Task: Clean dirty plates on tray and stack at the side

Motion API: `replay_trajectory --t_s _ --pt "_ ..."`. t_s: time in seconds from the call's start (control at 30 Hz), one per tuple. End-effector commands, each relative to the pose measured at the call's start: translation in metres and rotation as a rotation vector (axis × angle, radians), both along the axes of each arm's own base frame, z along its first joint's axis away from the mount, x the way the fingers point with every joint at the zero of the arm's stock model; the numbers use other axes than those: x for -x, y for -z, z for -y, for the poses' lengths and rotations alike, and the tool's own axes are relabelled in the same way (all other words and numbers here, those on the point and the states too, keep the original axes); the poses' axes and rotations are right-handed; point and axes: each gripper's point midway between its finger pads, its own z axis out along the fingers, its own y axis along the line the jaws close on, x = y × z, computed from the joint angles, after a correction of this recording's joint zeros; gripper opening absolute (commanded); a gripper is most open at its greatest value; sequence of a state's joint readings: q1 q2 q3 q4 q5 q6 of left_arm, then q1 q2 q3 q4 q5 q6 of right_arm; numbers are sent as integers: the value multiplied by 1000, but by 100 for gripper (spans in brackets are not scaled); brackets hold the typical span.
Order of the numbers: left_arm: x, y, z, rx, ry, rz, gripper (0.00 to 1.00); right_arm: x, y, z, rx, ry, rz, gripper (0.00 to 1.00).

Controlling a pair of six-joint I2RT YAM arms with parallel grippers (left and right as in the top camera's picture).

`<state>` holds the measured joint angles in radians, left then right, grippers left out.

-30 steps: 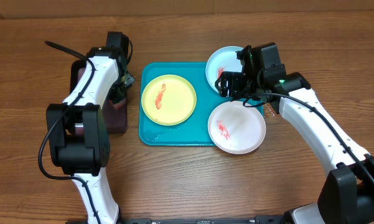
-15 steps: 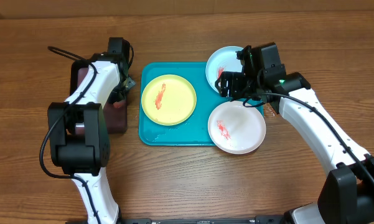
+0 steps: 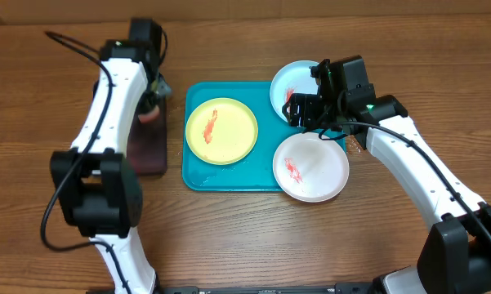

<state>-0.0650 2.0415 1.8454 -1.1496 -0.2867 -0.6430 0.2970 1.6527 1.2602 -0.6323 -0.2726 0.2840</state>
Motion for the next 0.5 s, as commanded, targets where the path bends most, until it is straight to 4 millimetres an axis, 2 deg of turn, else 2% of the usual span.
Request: replay_trajectory --t_s 0.0,0.07,0.1,0.17,0.3,0.4,0.47 --pt "-8 -50 43 77 230 98 4 -9 -10 0 -12 22 30 80" --pt "-6 -49 76 150 353 90 4 -12 -11 6 -40 82 7 78" --pt "-1 -45 106 205 445 74 4 -14 -11 11 -69 124 -16 74" --pt "6 -39 130 216 509 56 4 -14 -11 14 -103 146 -39 70" --pt "17 -33 160 215 580 35 4 -11 -7 23 -107 182 -77 62" --pt "22 -30 173 214 610 27 4 -7 -3 32 -100 226 -115 59" --pt "24 -30 176 210 635 24 4 -6 -4 29 -117 218 -124 56"
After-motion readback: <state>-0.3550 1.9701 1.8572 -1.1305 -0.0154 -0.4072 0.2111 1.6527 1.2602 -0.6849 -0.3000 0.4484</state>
